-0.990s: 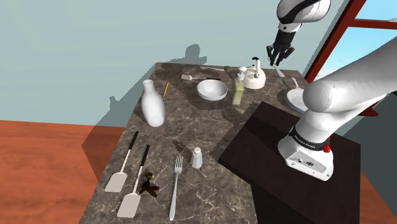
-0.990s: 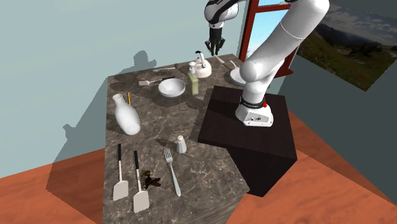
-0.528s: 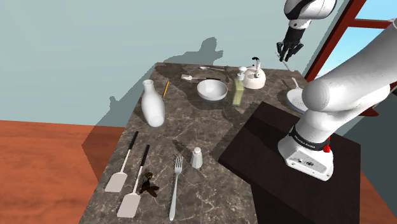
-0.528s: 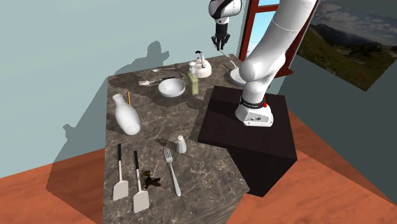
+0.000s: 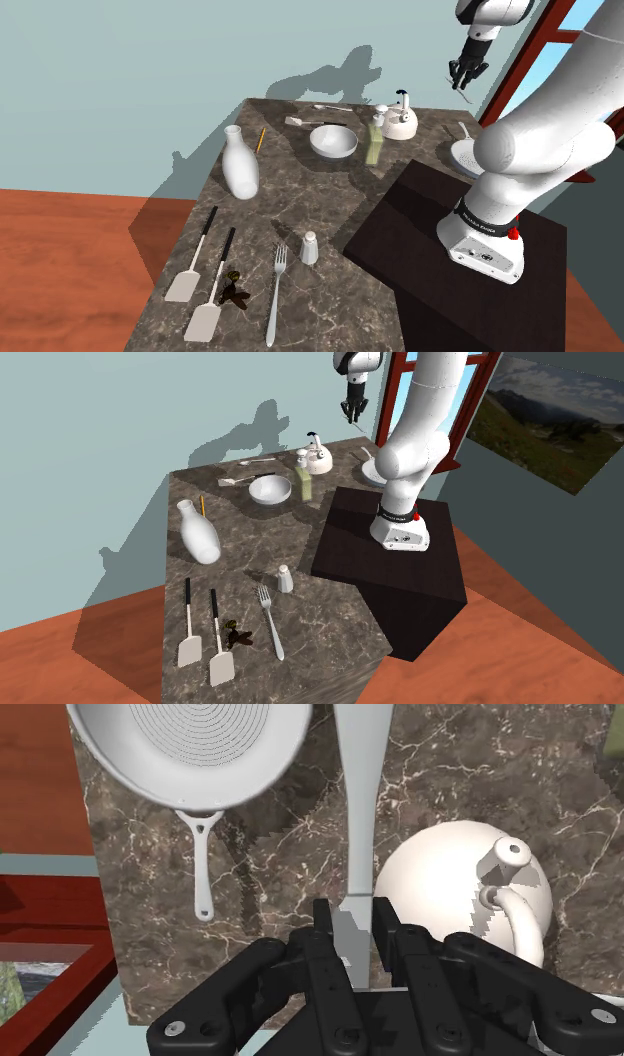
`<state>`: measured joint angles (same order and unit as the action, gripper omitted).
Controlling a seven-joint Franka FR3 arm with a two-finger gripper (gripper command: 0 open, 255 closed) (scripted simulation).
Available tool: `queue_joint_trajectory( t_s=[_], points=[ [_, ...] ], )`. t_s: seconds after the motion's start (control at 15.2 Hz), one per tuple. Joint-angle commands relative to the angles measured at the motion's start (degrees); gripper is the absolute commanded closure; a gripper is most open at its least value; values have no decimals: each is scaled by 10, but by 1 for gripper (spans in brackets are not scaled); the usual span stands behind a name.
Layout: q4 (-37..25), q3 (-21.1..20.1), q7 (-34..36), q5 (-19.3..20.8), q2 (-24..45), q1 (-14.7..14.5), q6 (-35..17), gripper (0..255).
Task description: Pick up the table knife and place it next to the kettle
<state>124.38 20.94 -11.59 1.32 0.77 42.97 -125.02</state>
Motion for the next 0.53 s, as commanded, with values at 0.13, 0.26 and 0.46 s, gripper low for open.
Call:
queue_joint_trajectory(
  t_s=[0.13,0.26,0.46],
  points=[
    [-12,5,-19,-13,30,6,-16,255],
    [-5,5,-21,-17,38,7,-31,255],
    [4,4,-26,-23,52,8,-53,255]
  ],
)
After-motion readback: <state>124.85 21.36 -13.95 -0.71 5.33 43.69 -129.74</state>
